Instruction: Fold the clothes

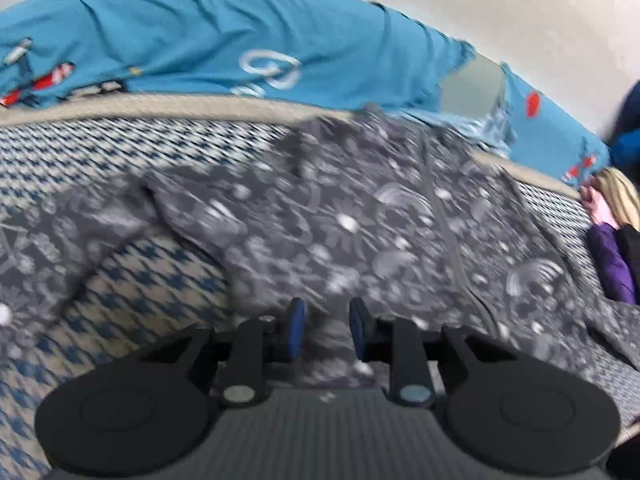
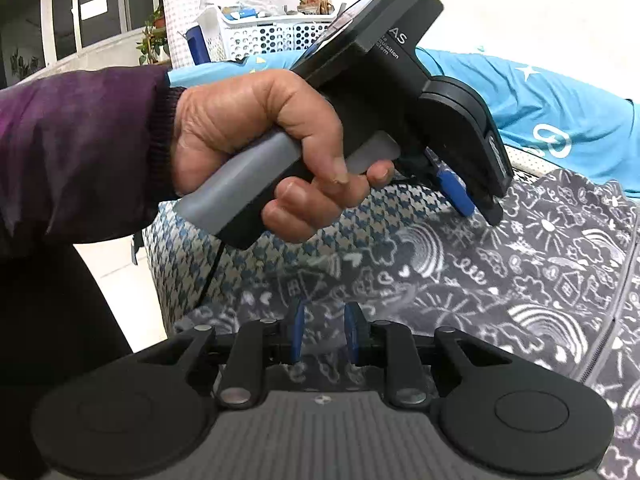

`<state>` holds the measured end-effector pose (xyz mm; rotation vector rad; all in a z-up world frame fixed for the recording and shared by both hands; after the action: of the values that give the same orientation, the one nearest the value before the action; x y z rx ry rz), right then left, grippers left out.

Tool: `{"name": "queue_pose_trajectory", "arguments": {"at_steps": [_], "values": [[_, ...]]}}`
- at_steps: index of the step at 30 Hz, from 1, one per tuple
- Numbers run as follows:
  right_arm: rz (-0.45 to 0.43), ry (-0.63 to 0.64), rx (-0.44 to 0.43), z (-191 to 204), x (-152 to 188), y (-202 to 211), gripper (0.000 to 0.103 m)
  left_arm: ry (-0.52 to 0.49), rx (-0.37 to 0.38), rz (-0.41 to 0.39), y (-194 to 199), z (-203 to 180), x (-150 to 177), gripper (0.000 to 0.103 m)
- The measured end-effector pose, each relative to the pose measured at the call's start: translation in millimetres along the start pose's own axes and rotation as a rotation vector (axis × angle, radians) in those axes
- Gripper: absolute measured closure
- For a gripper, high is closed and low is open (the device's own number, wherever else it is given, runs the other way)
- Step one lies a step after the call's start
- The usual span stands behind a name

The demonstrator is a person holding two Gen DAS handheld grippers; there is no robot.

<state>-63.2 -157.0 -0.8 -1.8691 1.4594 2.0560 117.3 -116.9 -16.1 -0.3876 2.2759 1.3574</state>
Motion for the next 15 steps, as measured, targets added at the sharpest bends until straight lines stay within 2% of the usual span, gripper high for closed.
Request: {"name": "queue_pose_trajectory", "arguments": {"at_steps": [6, 10, 15], "values": [[0.045, 0.008, 0.018, -7.4, 13.8, 7.8, 0.08, -0.03, 0.016, 0.058, -17.2, -9.7, 23.0, 0.08], [0.061, 0.017, 0.037, -13.4, 23.5, 18.2, 0.079, -0.043, -0.029, 0.053, -27.4, -3.1, 28.3, 0.081], [0.108, -0.005, 0.065, -23.3, 38.1, 28.2, 0.076, -0.023, -0.039, 0.027, -29.1, 7.7, 25.8, 0.081]]}}
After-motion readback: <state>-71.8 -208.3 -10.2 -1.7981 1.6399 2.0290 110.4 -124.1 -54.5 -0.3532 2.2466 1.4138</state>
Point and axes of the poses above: each gripper's, at about its wrist camera, not at the fingertips, and y roughly against the way its jaws point, z to its left, x to its underside, the point moved 4 cm from there along -y, roughly the way its jaws point, and after that the axes turned 14 degrees about y, right-handed, at the moved point
